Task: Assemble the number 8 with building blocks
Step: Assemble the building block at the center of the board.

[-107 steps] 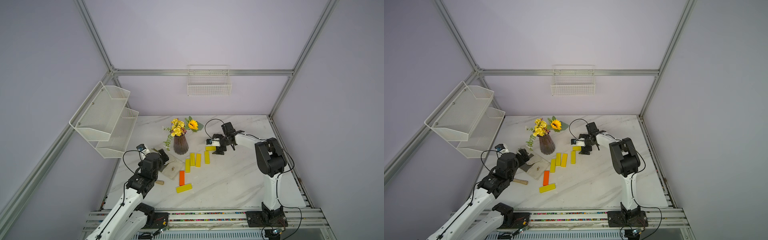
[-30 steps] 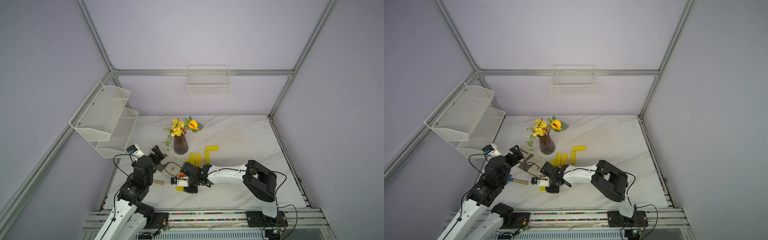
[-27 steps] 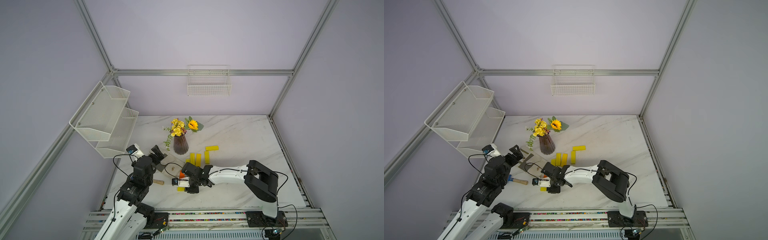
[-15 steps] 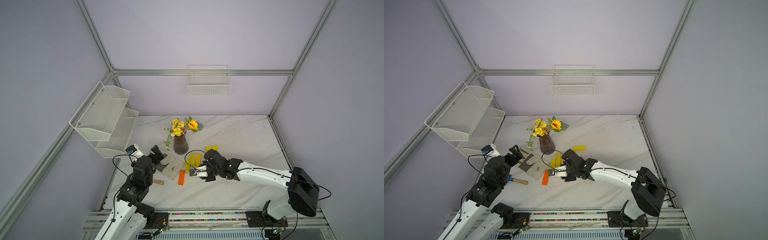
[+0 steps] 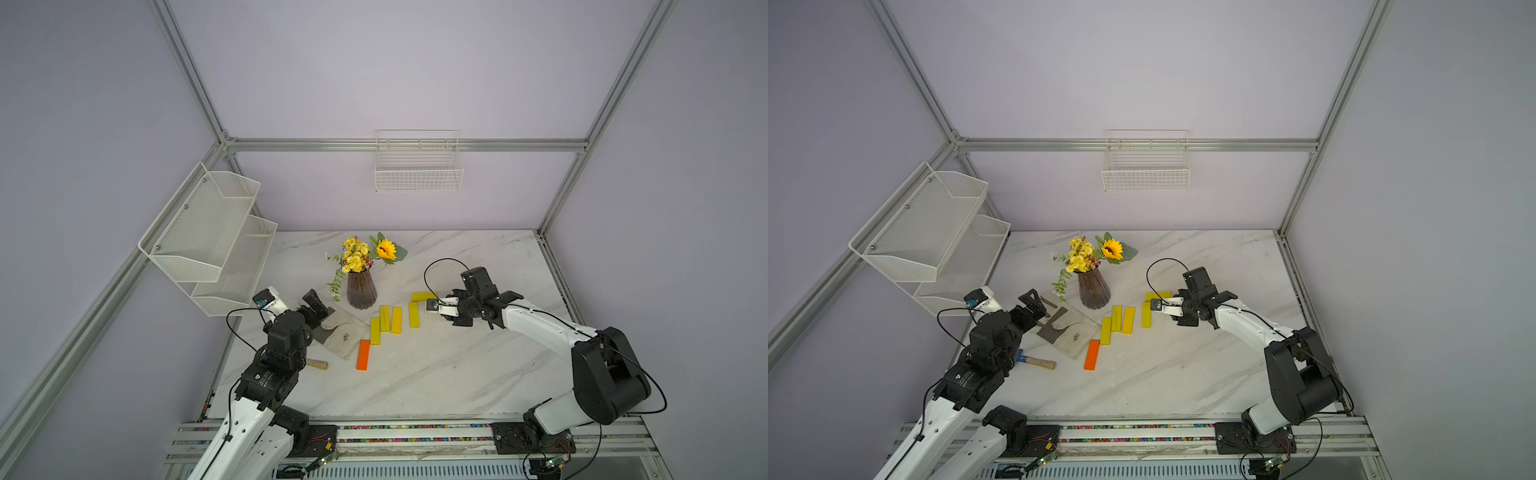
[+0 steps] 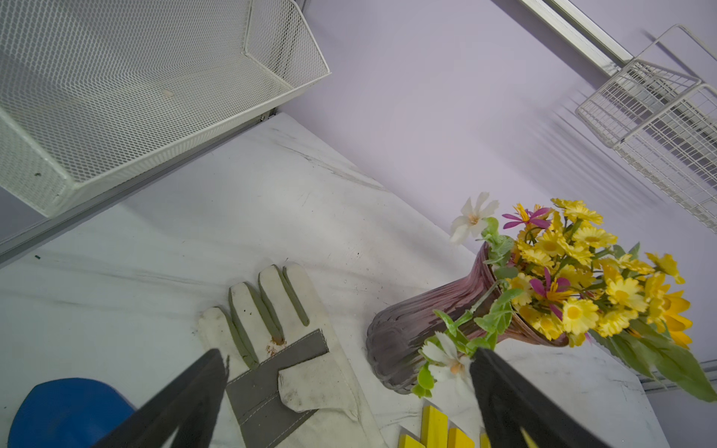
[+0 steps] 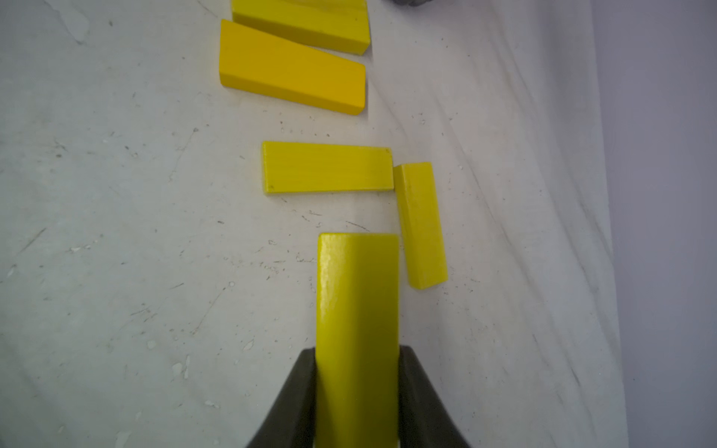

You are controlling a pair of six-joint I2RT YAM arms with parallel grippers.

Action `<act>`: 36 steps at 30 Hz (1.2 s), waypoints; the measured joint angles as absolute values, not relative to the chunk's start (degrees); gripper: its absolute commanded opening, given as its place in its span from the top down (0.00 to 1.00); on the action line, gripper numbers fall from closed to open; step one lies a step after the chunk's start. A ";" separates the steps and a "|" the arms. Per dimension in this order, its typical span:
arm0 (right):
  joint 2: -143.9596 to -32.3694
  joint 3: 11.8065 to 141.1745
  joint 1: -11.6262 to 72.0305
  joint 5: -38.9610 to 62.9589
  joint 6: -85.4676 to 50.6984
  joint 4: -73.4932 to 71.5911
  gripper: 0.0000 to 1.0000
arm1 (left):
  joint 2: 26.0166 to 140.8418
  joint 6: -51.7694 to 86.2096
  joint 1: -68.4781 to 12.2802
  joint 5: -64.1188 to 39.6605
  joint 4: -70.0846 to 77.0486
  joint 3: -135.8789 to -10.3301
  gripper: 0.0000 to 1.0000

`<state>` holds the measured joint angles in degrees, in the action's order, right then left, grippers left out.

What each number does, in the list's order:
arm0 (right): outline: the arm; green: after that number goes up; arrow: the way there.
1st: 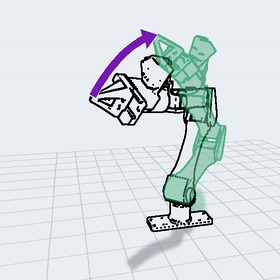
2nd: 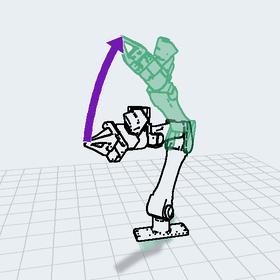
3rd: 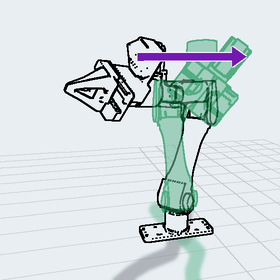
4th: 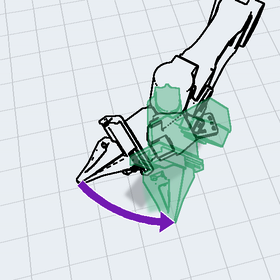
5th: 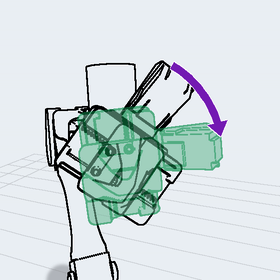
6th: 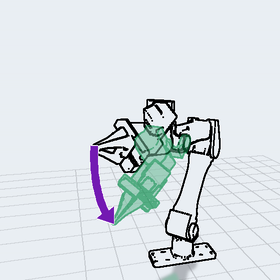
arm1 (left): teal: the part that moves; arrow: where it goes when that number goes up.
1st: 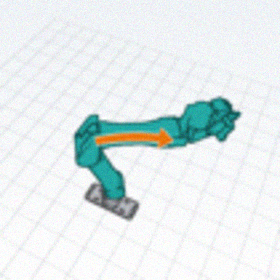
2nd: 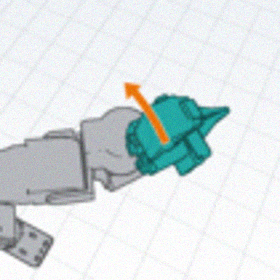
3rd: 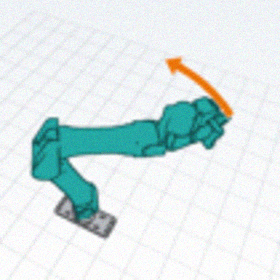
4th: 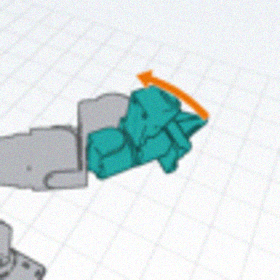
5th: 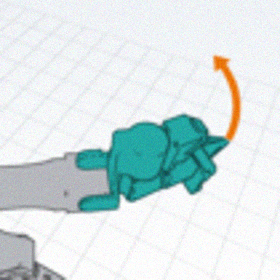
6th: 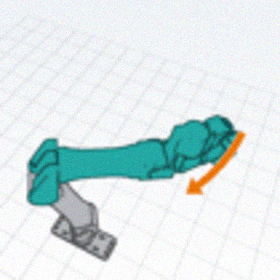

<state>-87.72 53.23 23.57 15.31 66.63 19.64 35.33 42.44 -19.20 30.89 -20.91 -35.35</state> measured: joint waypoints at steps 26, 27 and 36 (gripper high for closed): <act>-100.27 54.59 24.38 24.14 67.53 20.93 0.76 | 37.43 42.46 -19.20 30.89 -19.75 -34.87 0.00; -100.42 54.74 24.38 24.10 67.31 20.84 0.75 | 37.43 42.46 -19.20 30.89 -19.73 -34.87 0.00; -102.48 56.86 24.45 24.43 66.28 20.58 0.72 | 37.50 42.44 -19.20 30.89 -19.38 -34.87 0.00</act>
<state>-102.48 56.86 24.45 24.43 66.28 20.58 37.50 42.44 -19.20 30.89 -19.38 -34.87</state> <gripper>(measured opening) 0.332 0.999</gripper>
